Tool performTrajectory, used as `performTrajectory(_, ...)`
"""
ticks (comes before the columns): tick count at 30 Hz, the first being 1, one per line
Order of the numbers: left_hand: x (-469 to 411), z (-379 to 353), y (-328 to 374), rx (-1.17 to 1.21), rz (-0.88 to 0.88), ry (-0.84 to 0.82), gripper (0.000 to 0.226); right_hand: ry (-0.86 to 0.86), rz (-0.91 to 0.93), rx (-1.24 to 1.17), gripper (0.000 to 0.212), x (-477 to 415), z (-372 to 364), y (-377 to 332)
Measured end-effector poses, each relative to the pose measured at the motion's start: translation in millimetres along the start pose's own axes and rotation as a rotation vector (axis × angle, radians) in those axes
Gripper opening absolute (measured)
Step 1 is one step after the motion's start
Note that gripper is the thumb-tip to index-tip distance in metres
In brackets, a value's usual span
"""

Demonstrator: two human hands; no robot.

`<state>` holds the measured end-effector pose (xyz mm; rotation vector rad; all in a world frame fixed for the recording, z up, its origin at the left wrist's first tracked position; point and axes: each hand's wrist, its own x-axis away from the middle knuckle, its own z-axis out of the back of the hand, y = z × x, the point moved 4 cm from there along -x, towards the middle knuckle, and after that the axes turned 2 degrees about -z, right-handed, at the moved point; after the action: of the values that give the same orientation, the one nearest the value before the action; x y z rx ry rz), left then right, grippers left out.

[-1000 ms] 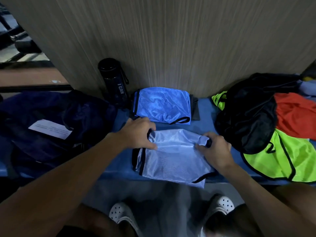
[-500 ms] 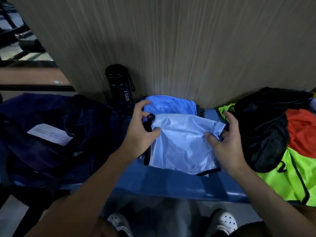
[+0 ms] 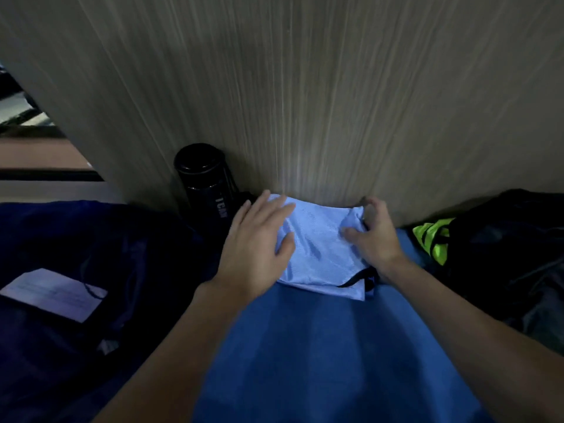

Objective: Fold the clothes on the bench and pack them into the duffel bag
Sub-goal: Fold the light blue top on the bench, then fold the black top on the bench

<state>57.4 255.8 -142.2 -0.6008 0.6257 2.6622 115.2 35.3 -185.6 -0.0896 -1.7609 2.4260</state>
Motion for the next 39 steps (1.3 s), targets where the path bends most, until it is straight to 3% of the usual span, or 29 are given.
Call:
performTrajectory(3,10,-19,-10,-0.117,0.008,-0.061,0.057,0.057,0.104,0.148,0.048,5,7,-4)
performTrajectory(5,12,-25,-14,-0.169,0.014,-0.104,0.059,0.132,0.310,0.534,0.040,21,7,-14)
performTrajectory(7,15,-27,-17,-0.187,0.035,-0.141,0.061,0.042,0.486,0.753,0.055,43,-8,-21)
performTrajectory(10,16,-28,-21,-0.232,0.066,-0.205,0.071,-0.244,0.366,0.938,0.077,54,-26,-3)
performTrajectory(13,19,-28,-27,-0.252,0.124,-0.262,0.083,-0.300,0.252,1.054,0.081,52,-27,21)
performTrajectory(15,18,-25,-28,-0.270,0.123,-0.222,0.084,-0.301,0.248,1.087,0.081,50,-26,25)
performTrajectory(19,15,-19,-14,-0.310,-0.055,-0.078,0.068,-0.292,0.262,1.113,0.082,48,-24,27)
performTrajectory(21,15,-22,-13,-0.303,-0.077,-0.115,0.068,-0.302,0.264,1.103,0.081,46,-24,29)
performTrajectory(25,20,-32,-28,-0.309,0.052,-0.288,0.084,-0.296,0.244,1.105,0.082,41,-22,33)
performTrajectory(27,19,-32,-29,-0.338,0.061,-0.286,0.083,-0.273,0.243,1.112,0.084,43,-20,33)
performTrajectory(30,4,-18,-11,-0.388,-0.032,-0.132,0.069,-0.097,0.405,1.090,0.077,45,-15,20)
performTrajectory(32,-10,-12,0,-0.343,-0.072,-0.059,0.067,-0.070,0.417,0.989,0.072,41,-13,12)
performTrajectory(36,-11,-33,-5,-0.341,0.004,-0.323,0.082,-0.230,0.303,1.060,0.081,33,-17,28)
performTrajectory(39,-2,-48,-19,-0.355,0.055,-0.450,0.075,-0.290,0.230,1.086,0.078,33,-18,38)
